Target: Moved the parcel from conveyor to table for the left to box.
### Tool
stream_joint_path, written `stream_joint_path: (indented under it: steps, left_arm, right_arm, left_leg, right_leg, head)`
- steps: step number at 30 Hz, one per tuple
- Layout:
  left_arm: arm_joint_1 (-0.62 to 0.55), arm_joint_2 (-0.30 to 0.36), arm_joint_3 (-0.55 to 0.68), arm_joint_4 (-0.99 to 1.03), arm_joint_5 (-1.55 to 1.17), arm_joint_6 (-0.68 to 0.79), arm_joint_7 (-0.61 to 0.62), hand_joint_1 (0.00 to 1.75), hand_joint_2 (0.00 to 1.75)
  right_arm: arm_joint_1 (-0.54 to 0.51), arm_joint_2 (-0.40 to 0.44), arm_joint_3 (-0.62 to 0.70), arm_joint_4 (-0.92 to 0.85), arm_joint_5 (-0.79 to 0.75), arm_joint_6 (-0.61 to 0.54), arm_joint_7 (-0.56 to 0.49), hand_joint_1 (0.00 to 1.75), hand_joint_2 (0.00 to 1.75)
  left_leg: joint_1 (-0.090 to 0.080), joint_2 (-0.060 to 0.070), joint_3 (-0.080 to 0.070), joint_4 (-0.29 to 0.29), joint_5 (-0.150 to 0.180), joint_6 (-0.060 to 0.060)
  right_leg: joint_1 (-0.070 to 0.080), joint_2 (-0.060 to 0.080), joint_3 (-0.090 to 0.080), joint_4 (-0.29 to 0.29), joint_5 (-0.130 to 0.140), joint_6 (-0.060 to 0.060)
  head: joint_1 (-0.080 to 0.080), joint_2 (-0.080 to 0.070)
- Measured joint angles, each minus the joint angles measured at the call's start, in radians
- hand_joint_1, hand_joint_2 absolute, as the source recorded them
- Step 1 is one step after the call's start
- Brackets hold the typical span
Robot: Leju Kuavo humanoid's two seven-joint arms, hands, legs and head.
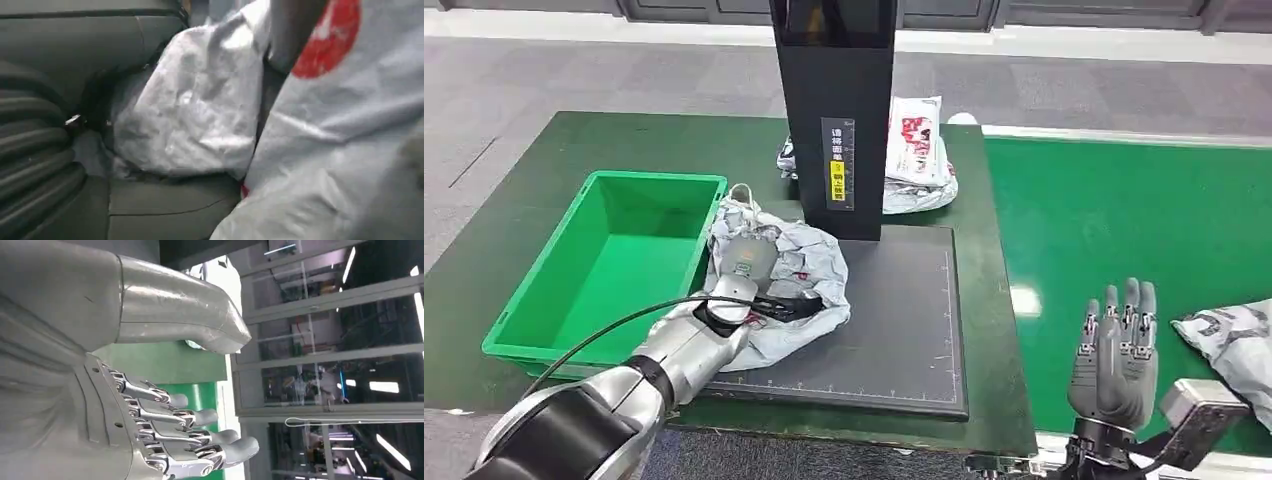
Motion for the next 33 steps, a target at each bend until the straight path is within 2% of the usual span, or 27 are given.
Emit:
stream_joint_path:
  steps: [2,6,8,12,15,18,22,25,31,33]
  left_arm:
    - [0.019,0.003,0.0,-0.021,0.0,0.095,0.016,1.75,1.75]
    - [0.046,0.008,0.0,-0.07,0.0,0.166,0.028,1.75,1.75]
    - [0.077,0.016,0.0,-0.136,0.0,0.27,0.021,1.75,1.75]
    - [0.193,0.026,0.042,-0.416,0.0,0.42,-0.083,1.75,1.75]
    - [0.298,0.018,0.127,-0.683,0.017,0.496,-0.22,1.75,1.75]
    - [0.368,0.011,0.201,-0.864,0.039,0.507,-0.277,1.75,1.75]
    - [0.411,0.006,0.246,-0.974,0.045,0.506,-0.3,1.75,1.75]
    - [0.459,-0.014,0.3,-1.086,0.075,0.522,-0.37,1.75,1.75]
    - [0.517,-0.061,0.497,-1.305,0.182,0.527,-0.522,1.75,1.75]
    - [0.514,-0.065,0.565,-1.341,0.186,0.527,-0.531,1.75,1.75]
  right_arm:
    - [0.001,0.0,0.0,0.0,0.0,0.0,0.0,0.0,1.75]
    - [0.003,0.0,0.0,0.0,0.0,0.001,0.0,0.0,1.75]
    - [0.011,0.0,0.0,0.0,0.0,0.0,-0.001,0.0,1.75]
    - [0.033,0.002,-0.002,-0.013,0.0,-0.008,-0.005,0.0,1.75]
    - [0.054,0.012,-0.015,-0.025,0.004,-0.031,-0.017,0.0,1.75]
    - [0.07,0.023,-0.029,-0.035,0.014,-0.037,-0.022,0.0,1.75]
    - [0.075,0.029,-0.032,-0.04,0.015,-0.037,-0.026,0.0,1.75]
    - [0.086,0.039,-0.044,-0.047,0.017,-0.037,-0.031,0.0,1.75]
    - [0.104,0.068,-0.075,-0.058,0.031,-0.01,-0.041,0.0,1.75]
    - [0.104,0.076,-0.08,-0.059,0.035,0.001,-0.04,0.0,1.75]
  left_leg:
    - [0.0,0.0,-0.001,0.0,0.0,0.0]
    - [0.0,-0.001,-0.001,0.0,0.0,0.0]
    - [0.0,-0.001,-0.002,0.0,0.0,0.001]
    - [-0.001,0.0,-0.003,0.0,-0.002,0.001]
    - [-0.001,0.002,-0.003,0.0,-0.003,0.001]
    - [-0.001,0.002,-0.004,0.0,-0.004,0.001]
    - [0.0,0.001,-0.004,0.0,-0.003,0.0]
    - [0.0,0.001,-0.004,0.0,-0.002,-0.001]
    - [0.0,0.001,-0.004,0.0,-0.002,-0.001]
    - [0.0,0.001,-0.004,0.0,-0.002,-0.001]
  right_leg:
    - [0.0,0.0,-0.001,0.0,0.0,0.0]
    - [0.0,0.0,-0.001,0.0,0.0,0.0]
    - [0.0,0.0,-0.001,0.0,0.0,0.0]
    - [-0.001,0.001,-0.003,0.0,-0.001,0.001]
    - [-0.001,0.003,-0.004,0.0,-0.001,0.001]
    - [-0.001,0.003,-0.005,0.0,-0.002,0.001]
    - [0.0,0.002,-0.004,0.0,-0.002,0.001]
    - [0.0,0.003,-0.005,0.0,-0.001,0.001]
    - [0.0,0.003,-0.005,0.0,-0.002,0.0]
    - [0.0,0.003,-0.005,0.0,-0.002,0.0]
  head:
    - [0.0,0.0]
    - [0.0,0.0]
    - [0.0,0.0]
    - [0.0,0.0]
    - [0.0,0.0]
    - [0.0,0.0]
    - [0.0,0.0]
    - [0.0,0.0]
    - [0.0,0.0]
    - [0.0,0.0]
